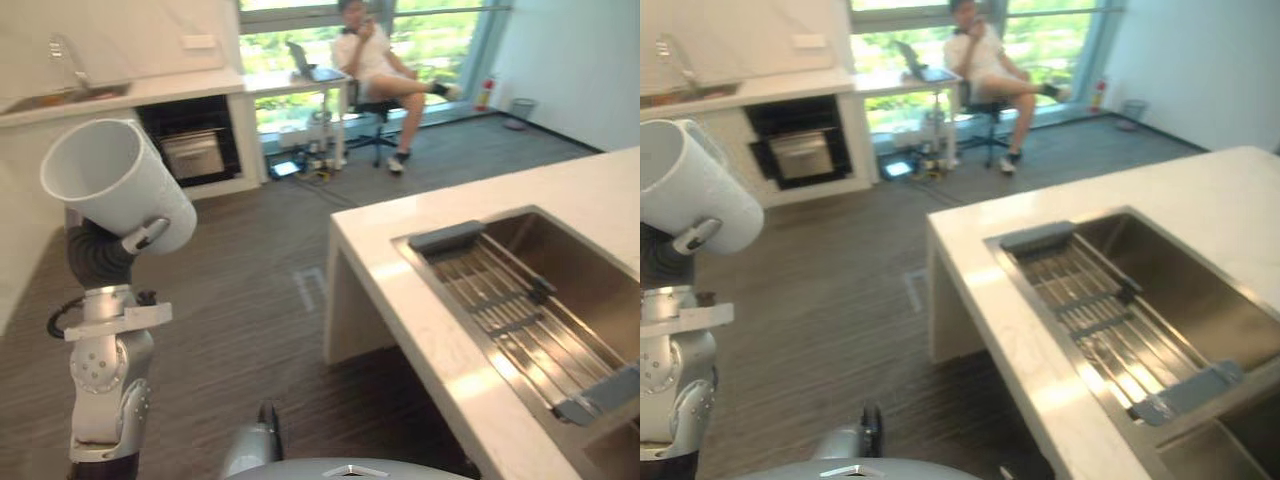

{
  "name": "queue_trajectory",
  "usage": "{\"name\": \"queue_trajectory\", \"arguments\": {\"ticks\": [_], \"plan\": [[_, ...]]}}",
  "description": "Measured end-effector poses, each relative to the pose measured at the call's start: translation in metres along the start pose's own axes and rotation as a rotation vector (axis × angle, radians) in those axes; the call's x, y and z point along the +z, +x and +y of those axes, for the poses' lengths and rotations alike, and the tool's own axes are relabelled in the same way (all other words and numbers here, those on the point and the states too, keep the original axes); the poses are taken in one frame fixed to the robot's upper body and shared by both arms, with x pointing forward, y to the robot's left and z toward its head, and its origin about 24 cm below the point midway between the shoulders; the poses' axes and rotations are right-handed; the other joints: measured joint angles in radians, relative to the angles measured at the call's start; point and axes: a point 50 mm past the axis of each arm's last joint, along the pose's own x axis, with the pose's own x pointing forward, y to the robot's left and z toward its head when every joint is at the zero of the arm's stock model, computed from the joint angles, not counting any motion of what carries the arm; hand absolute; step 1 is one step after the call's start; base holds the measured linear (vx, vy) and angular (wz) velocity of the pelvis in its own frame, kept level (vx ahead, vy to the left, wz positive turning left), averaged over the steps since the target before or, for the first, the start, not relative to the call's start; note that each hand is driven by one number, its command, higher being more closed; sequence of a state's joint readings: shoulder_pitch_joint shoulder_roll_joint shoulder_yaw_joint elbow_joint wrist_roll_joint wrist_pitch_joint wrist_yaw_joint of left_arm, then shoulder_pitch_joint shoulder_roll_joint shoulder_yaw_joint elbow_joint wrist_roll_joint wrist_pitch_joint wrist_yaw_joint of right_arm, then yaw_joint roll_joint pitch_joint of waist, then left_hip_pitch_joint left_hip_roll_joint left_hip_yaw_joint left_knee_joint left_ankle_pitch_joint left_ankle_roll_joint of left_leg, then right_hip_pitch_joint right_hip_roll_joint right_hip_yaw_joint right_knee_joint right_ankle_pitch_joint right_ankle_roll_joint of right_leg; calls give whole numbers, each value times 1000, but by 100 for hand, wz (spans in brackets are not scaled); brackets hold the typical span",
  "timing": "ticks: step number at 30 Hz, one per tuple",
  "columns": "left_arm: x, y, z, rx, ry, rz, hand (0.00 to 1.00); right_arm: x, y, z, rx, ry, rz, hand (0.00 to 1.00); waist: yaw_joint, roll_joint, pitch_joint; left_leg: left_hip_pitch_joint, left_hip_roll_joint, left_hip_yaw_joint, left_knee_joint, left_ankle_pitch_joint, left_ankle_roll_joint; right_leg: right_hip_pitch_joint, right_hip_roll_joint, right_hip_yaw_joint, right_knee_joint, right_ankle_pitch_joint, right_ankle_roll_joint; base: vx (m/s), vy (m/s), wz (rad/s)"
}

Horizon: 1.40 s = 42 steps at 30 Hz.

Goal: Walk over to the sink, pick up the cup, carry it to the dishwasher, place the cup inside the dishwasher, then close the dishwasher door

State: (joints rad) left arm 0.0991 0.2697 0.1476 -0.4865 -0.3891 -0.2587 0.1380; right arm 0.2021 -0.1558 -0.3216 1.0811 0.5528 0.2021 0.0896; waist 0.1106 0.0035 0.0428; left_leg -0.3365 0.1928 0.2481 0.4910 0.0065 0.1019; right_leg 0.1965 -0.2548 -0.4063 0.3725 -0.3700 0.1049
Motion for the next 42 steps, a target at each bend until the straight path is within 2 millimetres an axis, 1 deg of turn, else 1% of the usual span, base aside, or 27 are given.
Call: {"name": "queue_trajectory", "arguments": {"ticks": [1, 2, 3, 4, 5, 6, 7, 8, 9, 10, 11, 13, 14, 16, 19, 20, 21, 22, 23, 24, 25, 28, 32, 36, 37, 40, 42], "plan": [[-4, 0, 4, 11, 11, 19, 100, 1, 0, -1, -6, 8, 6, 0, 2, -12, 1, 11, 74, 11, 102, -10, 17, -23, -43, -42, 34, 8, 2, -96, 206, 57], [-8, 1, 7, 15, 19, 32, 100, 1, -1, -3, -11, 14, 7, 0, -3, -12, 1, 29, 108, 35, 124, 23, 51, -28, -57, -59, 66, 9, 0, -10, 206, 103], [-18, 4, 8, 2, 23, 75, 100, -3, -3, -11, -27, 29, 14, 0, -35, -22, 21, 91, 101, 104, 65, 173, 155, -27, -118, -73, 153, -6, -5, 15, 202, 207], [-33, 4, 9, 7, 11, 142, 100, -13, -4, -21, -48, 57, 53, 0, -89, -38, 26, 94, 30, 165, -23, 235, 175, -38, -152, -68, 223, -58, -37, 9, 176, 279], [-36, 7, 11, 22, 2, 152, 100, -18, -5, -25, -57, 84, 77, 0, -113, -38, 29, 85, -14, 163, -113, 312, 148, -80, -95, -66, 214, -85, -78, -135, 161, 269], [-32, 12, 11, 21, -2, 124, 100, -25, -5, -22, -42, 104, 93, 0, -113, -86, 33, 91, -76, 150, -205, 369, 77, -121, -99, -73, 131, -28, -100, -157, 71, 181], [-30, 14, 10, 18, -4, 107, 100, -27, -5, -23, -39, 107, 97, 0, -109, -92, 46, 88, -74, 167, -168, 309, 114, -106, -123, -90, 128, -15, -22, -188, 109, 128], [-31, 10, 12, 20, 4, 123, 100, -21, -7, -31, -59, 81, 82, 0, -85, -61, 45, 111, -7, 170, -72, 191, 27, -88, -126, -120, 115, -4, 11, -84, 106, 77], [-33, 8, 13, 19, 10, 142, 100, -13, -8, -35, -72, 39, 70, 0, -75, -41, 41, 147, 18, 162, -34, 136, -13, -80, -129, -122, 98, 2, 20, -63, 208, 53], [-34, 7, 12, 3, 15, 154, 100, -7, -8, -37, -80, -4, 62, 0, -75, -29, 41, 184, 26, 146, -22, 86, -49, -71, -133, -119, 79, 14, 32, -24, 275, 41], [-35, 7, 10, -16, 13, 162, 100, 0, -8, -37, -88, -47, 53, 0, -78, -12, 33, 210, -10, 99, -75, 48, -119, -76, -130, -98, 52, 32, 50, -23, 295, 47], [-37, 2, 13, -16, 22, 192, 100, 6, -7, -35, -92, -99, 50, 0, -81, 11, 18, 244, -50, 76, -174, 0, -184, -69, -119, -76, -19, 92, 63, 17, 270, 24], [-38, -1, 15, -13, 28, 205, 100, 7, -5, -30, -83, -110, 51, 0, -80, 24, 12, 264, -58, 83, -213, -10, -187, -59, -113, -75, -52, 124, 71, 97, 301, 5], [-46, -6, 14, -38, 14, 267, 100, -2, -1, -15, -48, -78, 61, 0, -81, 11, 17, 332, -106, 78, -355, 7, -169, -13, -106, -85, -135, 232, 58, 118, 318, 15], [-56, -11, 5, -96, -7, 321, 100, -7, 1, -4, -15, -44, 64, 0, -81, -4, 16, 349, -133, 45, -416, 23, -152, -19, -103, -56, -138, 310, 35, 39, 204, 20], [-58, -13, 3, -109, -14, 334, 100, -7, 1, -4, -15, -44, 60, 0, -82, -4, 16, 350, -136, 33, -427, 25, -149, -23, -99, -36, -134, 318, 23, 14, 143, 43], [-62, -15, -2, -135, -26, 355, 100, -7, 1, -4, -13, -43, 59, 0, -90, 7, 21, 348, -142, -18, -454, 28, -145, -37, -86, 21, -120, 314, 0, -16, 32, 78], [-65, -16, -7, -158, -38, 364, 100, -12, 2, -1, -4, -35, 67, 0, -115, 2, 18, 328, -143, -69, -481, 57, -139, -44, -33, 107, -141, 238, -12, -34, -24, 100], [-68, -15, -10, -171, -46, 370, 100, -13, 2, 0, 2, -35, 65, 0, -124, -1, 19, 322, -146, -97, -498, 74, -138, -46, -1, 131, -165, 225, -23, -85, -116, 110], [-76, -15, -12, -177, -51, 397, 100, -14, 2, 1, 6, -41, 66, 0, -122, -8, 20, 324, -159, -120, -538, 106, -140, -55, 28, 113, -192, 212, -27, -78, -102, 60], [-83, -19, -10, -167, -52, 436, 100, -8, 2, 3, 14, -41, 42, 0, -112, -16, 17, 340, -161, -120, -572, 130, -142, -48, 29, 122, -198, 203, -10, -82, -82, 32], [-87, -24, -11, -156, -85, 470, 100, 4, 3, 11, 38, -86, -2, 0, -106, 5, 26, 337, -151, -113, -577, 148, -153, -47, 35, 122, -219, 171, 38, -129, -77, -9], [-87, -25, -16, -109, -161, 459, 100, 7, 3, 15, 52, -133, -8, 0, -122, 22, 15, 336, -104, -112, -578, 157, -176, -41, 80, 122, -245, 187, 21, -88, -70, -8], [-88, -26, -18, -76, -178, 460, 100, 3, 3, 18, 68, -142, 8, 0, -123, 3, 8, 321, -86, -107, -578, 160, -183, -41, 100, 123, -282, 209, 20, -17, -53, -6], [-88, -26, -18, -73, -178, 460, 100, 1, 3, 22, 88, -131, 16, 0, -123, -4, 5, 320, -84, -101, -578, 160, -185, -41, 102, 127, -293, 220, 30, 34, -25, -13], [-90, -27, -17, -68, -184, 471, 100, -6, 4, 30, 125, -102, 43, 0, -120, -40, -2, 321, -84, -76, -578, 157, -188, -41, 102, 146, -316, 234, 30, 54, -14, -17], [-95, -30, -16, -64, -193, 491, 100, -7, 5, 33, 131, -102, 39, 0, -124, -49, -7, 322, -90, -58, -578, 157, -188, -40, 101, 153, -321, 239, 31, 52, -8, -12]]}}
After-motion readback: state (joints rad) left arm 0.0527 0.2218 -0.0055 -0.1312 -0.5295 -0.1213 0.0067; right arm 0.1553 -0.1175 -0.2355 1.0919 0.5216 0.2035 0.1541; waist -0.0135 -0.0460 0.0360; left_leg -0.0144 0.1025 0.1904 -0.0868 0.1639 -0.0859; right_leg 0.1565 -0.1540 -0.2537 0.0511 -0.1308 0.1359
